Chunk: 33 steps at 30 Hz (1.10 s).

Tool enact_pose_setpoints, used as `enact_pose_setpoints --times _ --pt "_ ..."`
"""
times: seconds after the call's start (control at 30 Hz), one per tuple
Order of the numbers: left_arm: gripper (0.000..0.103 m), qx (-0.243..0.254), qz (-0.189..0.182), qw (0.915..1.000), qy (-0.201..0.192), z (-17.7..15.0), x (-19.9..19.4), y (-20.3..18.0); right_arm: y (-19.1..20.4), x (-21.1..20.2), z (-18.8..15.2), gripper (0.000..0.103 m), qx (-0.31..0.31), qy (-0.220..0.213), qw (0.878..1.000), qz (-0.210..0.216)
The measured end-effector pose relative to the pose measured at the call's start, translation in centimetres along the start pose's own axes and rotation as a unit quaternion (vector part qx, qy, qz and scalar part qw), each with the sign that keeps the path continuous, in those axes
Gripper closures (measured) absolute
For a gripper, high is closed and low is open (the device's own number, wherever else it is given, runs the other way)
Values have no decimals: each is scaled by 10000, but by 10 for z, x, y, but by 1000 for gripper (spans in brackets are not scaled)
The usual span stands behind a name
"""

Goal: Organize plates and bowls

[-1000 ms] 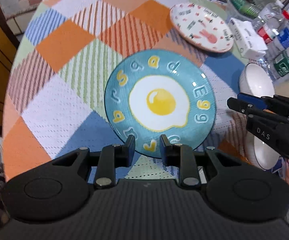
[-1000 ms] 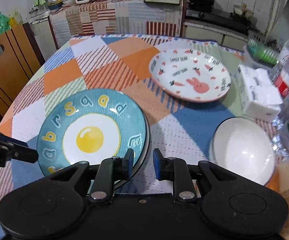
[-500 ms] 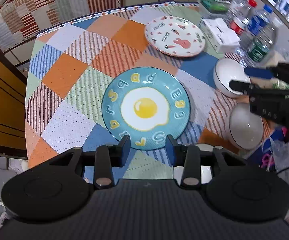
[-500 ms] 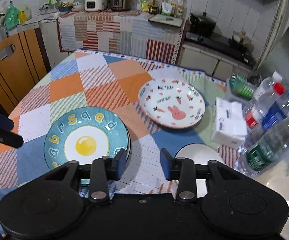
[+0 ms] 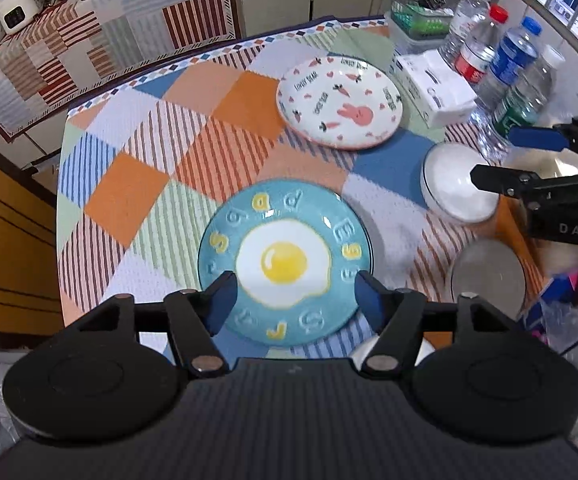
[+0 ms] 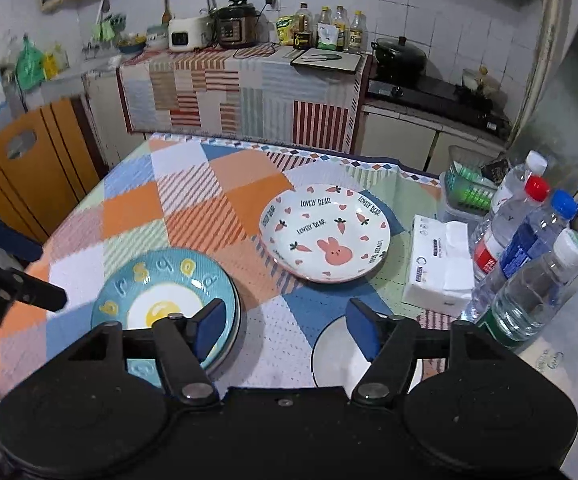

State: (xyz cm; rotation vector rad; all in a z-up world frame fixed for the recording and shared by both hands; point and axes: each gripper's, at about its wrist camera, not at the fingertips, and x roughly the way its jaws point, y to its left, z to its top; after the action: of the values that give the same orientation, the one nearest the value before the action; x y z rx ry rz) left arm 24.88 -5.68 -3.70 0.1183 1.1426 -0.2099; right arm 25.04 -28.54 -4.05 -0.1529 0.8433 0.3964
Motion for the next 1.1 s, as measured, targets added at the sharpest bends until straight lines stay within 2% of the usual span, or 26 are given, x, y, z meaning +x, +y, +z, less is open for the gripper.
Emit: enact_pose_setpoints --times 0.1,0.27,0.53,0.63,0.77,0.87,1.0,1.1 --pt "34 -79 44 10000 -16 20 15 0 -20 15 9 31 225 11 9996 143" --pt "34 -336 48 9994 -23 47 46 5 -54 49 21 31 823 125 9952 510" --pt "34 -480 23 9986 -231 76 102 2 -88 107 21 31 1601 199 9849 634" --pt "34 -718 -62 9970 -299 86 127 4 -96 126 15 31 1862 183 9799 691" --pt "34 -1136 -311 9922 -410 99 156 9 -107 148 11 31 2069 106 9764 606" --pt "34 -1361 -196 9895 -456 108 178 14 -115 165 8 31 2342 180 9700 633" --pt "34 -1739 -468 9821 -557 118 205 27 -121 182 6 32 2482 164 9671 535" --pt "34 -1842 -580 9799 -509 124 226 30 -127 197 4 32 2600 163 9646 401"
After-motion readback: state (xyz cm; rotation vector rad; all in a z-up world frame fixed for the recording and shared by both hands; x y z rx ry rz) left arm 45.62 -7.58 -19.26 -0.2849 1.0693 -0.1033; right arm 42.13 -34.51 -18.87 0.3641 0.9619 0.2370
